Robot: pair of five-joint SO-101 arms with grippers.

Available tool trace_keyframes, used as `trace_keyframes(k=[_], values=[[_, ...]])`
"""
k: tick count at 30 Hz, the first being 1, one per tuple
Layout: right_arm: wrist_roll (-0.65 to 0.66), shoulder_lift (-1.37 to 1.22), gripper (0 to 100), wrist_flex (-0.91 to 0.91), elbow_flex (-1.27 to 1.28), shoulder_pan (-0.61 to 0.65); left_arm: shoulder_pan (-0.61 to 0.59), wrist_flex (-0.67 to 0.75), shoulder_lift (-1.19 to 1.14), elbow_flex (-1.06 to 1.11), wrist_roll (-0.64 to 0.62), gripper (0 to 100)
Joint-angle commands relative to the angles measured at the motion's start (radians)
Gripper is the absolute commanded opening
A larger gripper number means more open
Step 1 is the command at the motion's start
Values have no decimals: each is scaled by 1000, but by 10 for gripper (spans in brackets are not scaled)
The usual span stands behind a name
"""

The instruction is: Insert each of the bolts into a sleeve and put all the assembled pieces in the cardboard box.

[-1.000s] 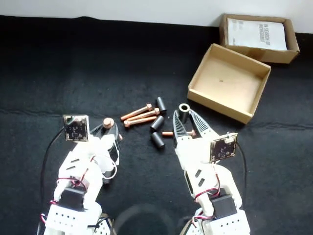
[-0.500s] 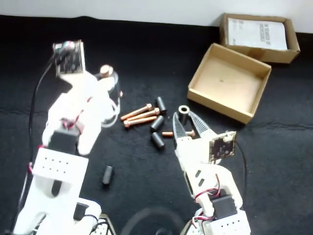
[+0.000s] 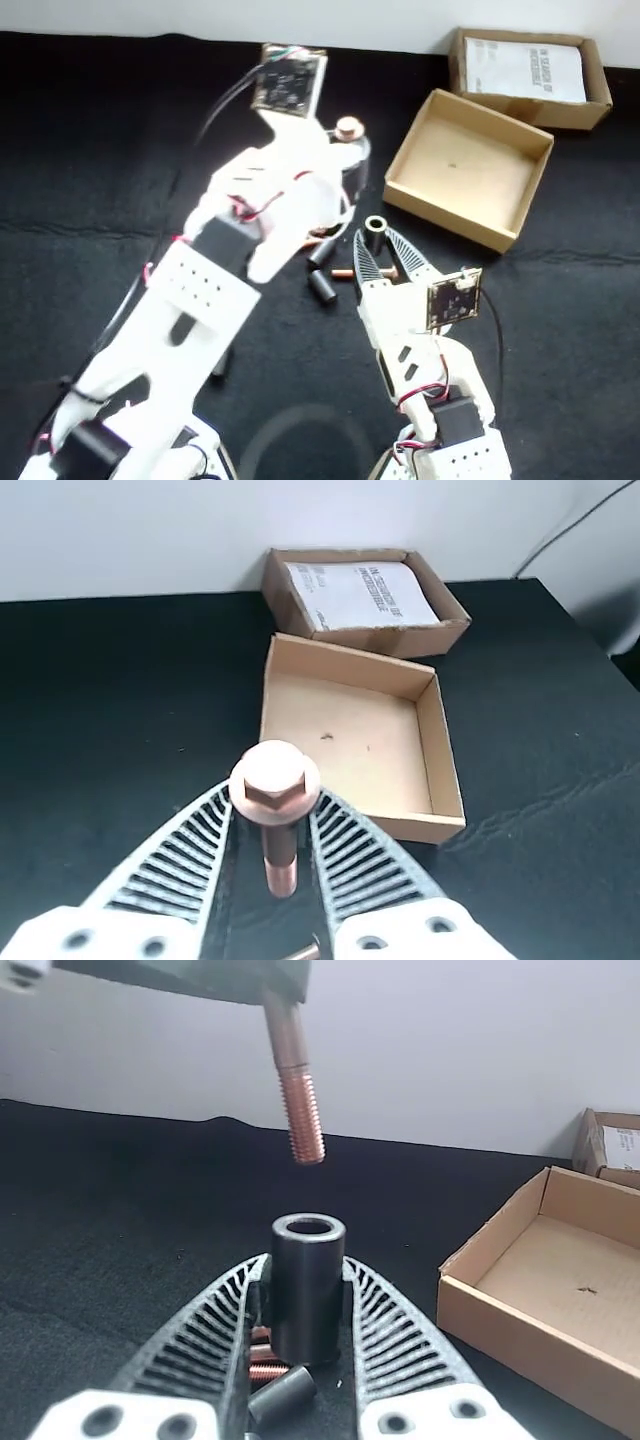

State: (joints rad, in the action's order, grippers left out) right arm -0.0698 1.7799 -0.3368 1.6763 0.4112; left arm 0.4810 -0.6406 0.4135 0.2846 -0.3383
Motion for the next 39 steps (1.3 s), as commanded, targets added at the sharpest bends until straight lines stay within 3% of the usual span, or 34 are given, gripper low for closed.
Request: trace_keyframes(k=[1,7,12,16,39], values=[[-6,1,6,2,133,-10,31,-2,-35,-102,-2,10],[-6,-4,6,1,133,-10,81,-25,-39,-120,-2,10],[-6,-4,6,1,133,-10,107,-218,-39,-245,-2,10],[-6,-4,6,1,133,-10,97,-288,-39,-303,2,10],[-6,-4,6,1,133,-10,131,-293,-39,-208,-2,10]])
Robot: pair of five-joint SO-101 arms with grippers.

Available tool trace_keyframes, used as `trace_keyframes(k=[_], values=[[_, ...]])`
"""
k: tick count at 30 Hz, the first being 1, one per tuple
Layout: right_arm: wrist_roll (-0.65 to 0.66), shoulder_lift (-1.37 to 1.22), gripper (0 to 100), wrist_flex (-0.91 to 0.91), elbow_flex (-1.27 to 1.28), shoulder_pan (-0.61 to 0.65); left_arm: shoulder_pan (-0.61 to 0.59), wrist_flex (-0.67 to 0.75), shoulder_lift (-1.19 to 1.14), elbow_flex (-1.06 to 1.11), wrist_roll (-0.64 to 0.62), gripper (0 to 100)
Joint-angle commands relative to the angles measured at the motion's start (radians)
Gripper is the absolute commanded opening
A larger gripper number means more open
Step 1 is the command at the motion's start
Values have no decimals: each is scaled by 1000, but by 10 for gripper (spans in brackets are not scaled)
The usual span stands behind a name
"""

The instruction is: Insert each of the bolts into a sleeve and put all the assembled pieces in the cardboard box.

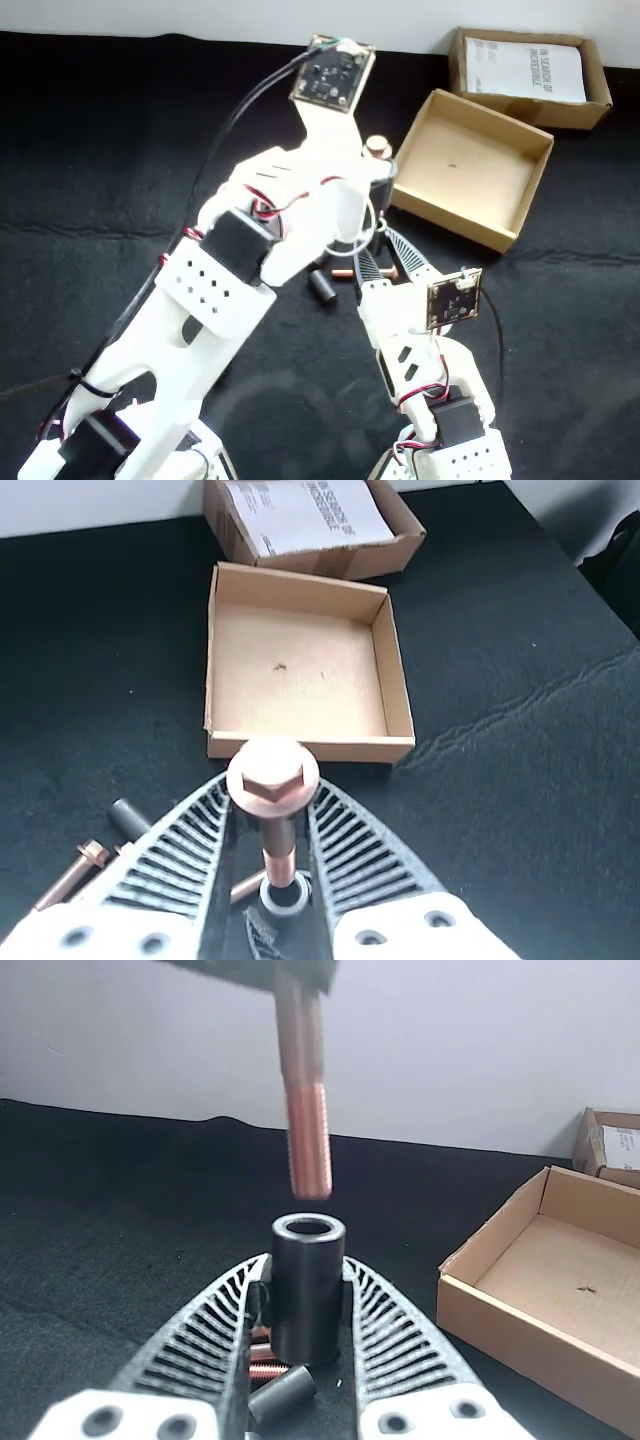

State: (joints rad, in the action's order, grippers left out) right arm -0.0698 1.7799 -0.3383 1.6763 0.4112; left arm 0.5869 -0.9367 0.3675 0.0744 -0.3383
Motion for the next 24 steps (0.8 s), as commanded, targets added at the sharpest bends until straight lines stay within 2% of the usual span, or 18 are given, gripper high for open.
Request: trace_keyframes(k=[1,17,24], values=[[-6,-4,6,2,133,-10,28,3,7,13,-2,10],[-6,-5,6,1,133,-10,35,-3,8,68,-2,10],[-6,-5,6,1,133,-10,120,-160,91,70,2,10]])
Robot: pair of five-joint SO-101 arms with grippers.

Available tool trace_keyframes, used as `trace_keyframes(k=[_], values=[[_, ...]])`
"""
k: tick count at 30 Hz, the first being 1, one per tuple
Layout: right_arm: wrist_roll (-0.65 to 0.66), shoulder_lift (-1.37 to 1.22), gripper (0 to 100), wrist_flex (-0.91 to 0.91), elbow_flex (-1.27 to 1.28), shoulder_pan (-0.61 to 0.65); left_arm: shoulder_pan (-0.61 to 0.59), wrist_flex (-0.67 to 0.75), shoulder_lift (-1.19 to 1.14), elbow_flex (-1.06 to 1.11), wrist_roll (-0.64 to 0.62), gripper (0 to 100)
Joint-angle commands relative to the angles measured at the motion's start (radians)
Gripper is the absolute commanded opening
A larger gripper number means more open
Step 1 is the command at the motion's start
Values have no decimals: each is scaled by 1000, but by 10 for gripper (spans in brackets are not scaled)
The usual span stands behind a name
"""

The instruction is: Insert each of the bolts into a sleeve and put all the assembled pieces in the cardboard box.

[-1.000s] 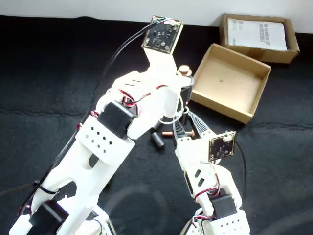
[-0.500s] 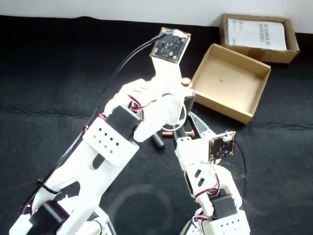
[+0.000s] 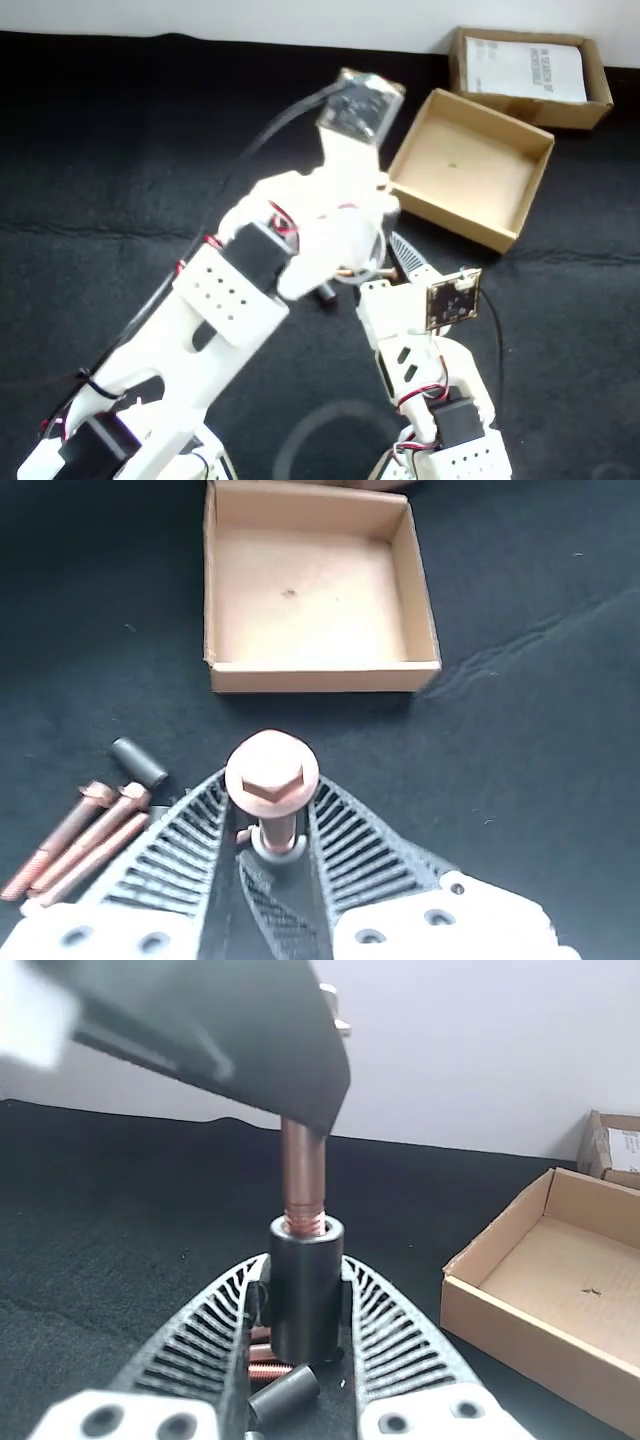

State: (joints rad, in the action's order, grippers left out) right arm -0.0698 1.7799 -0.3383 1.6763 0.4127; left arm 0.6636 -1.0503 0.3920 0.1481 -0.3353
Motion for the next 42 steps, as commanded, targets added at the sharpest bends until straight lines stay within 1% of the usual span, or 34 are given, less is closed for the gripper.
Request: trace_keyframes(k=[1,6,10,12,16,18,24,30,34,38,40,42], values=[[-6,-5,6,1,133,-12,47,-58,67,-2,-2,10],[-6,-5,6,1,133,-12,48,-109,56,-2,-2,13],[-6,-5,6,1,133,-12,50,-121,62,-5,0,18],[-6,-5,6,1,133,-12,45,-121,62,-5,0,60],[-6,-4,6,-1,133,-12,5,-133,59,-4,-6,205],[-6,-4,6,-1,133,-13,-16,-135,58,-2,-6,251],[-6,-4,6,-1,133,-13,-42,-138,68,-5,-6,252],[-5,-5,6,-1,133,-13,-42,-155,197,-12,0,252],[-5,-5,6,-2,133,-13,-120,-155,337,-5,0,252],[-5,-5,6,-5,133,-15,-275,-155,458,-4,0,251],[-3,-2,6,-28,133,-35,-355,-167,509,-2,0,226],[-2,2,6,-42,131,-59,-423,-193,550,-2,0,171]])
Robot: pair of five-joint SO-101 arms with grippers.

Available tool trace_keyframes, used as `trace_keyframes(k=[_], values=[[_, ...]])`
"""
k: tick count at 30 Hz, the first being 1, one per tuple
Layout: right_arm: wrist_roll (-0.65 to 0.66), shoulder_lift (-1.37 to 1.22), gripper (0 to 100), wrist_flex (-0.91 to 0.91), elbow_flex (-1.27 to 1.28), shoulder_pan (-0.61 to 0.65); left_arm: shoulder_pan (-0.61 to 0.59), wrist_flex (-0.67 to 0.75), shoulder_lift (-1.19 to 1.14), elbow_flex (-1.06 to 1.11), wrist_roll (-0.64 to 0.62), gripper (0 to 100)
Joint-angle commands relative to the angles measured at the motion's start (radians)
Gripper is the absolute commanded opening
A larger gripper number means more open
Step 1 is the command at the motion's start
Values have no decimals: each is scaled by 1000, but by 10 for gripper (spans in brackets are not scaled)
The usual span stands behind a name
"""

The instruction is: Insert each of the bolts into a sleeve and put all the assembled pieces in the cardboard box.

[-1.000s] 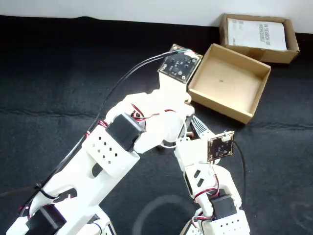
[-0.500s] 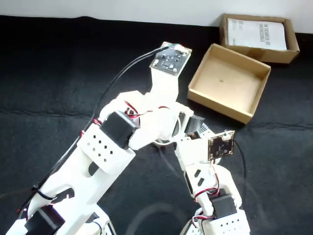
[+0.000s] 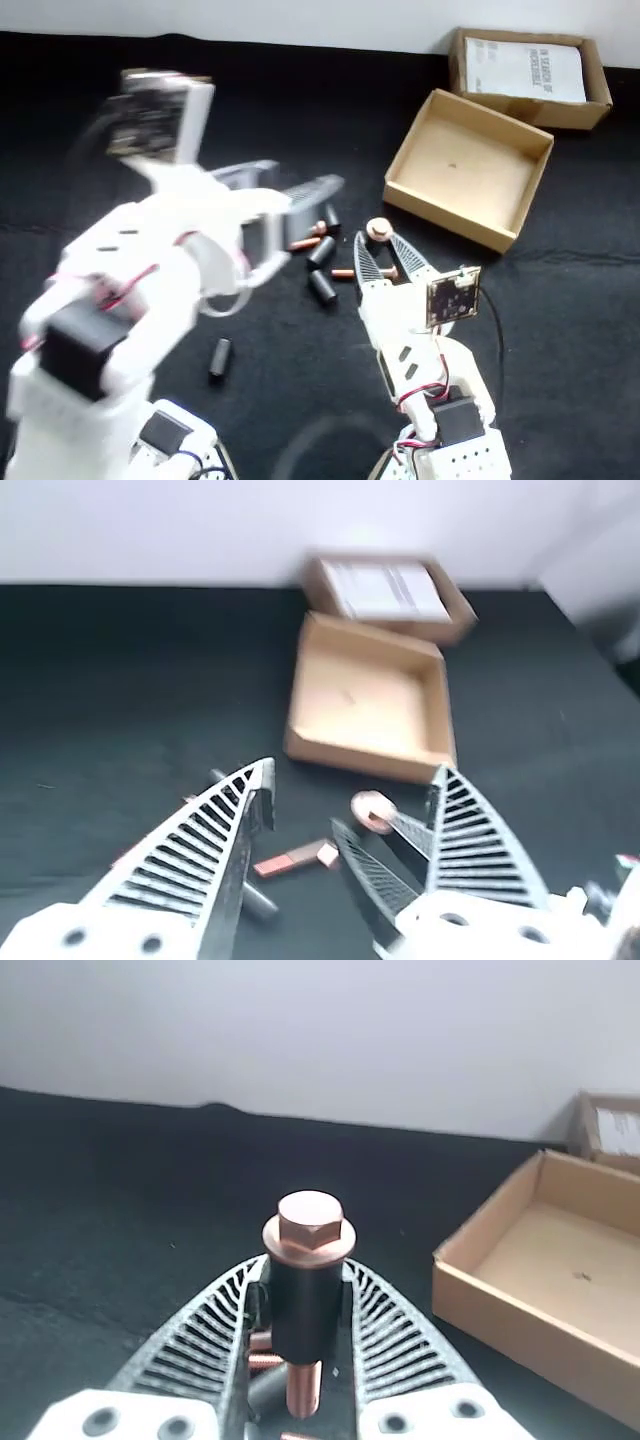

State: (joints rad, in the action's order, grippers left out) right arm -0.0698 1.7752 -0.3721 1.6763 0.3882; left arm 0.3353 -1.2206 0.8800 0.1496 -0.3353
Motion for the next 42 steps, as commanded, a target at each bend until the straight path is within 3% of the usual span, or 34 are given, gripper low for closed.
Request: trace_keyframes(k=[1,6,15,20,26,42], values=[[-2,8,6,-13,130,-48,-122,-37,81,-4,0,140],[-2,-1,6,-68,4,-104,-213,-58,166,99,2,11],[34,-2,6,-234,-280,-107,-259,-41,438,512,2,10],[143,-4,6,-254,-352,-107,-259,55,644,782,2,10],[163,-31,6,-260,-390,-108,-260,187,940,1093,2,10],[155,-633,6,-260,-799,-108,-389,468,926,1552,-5,10]])
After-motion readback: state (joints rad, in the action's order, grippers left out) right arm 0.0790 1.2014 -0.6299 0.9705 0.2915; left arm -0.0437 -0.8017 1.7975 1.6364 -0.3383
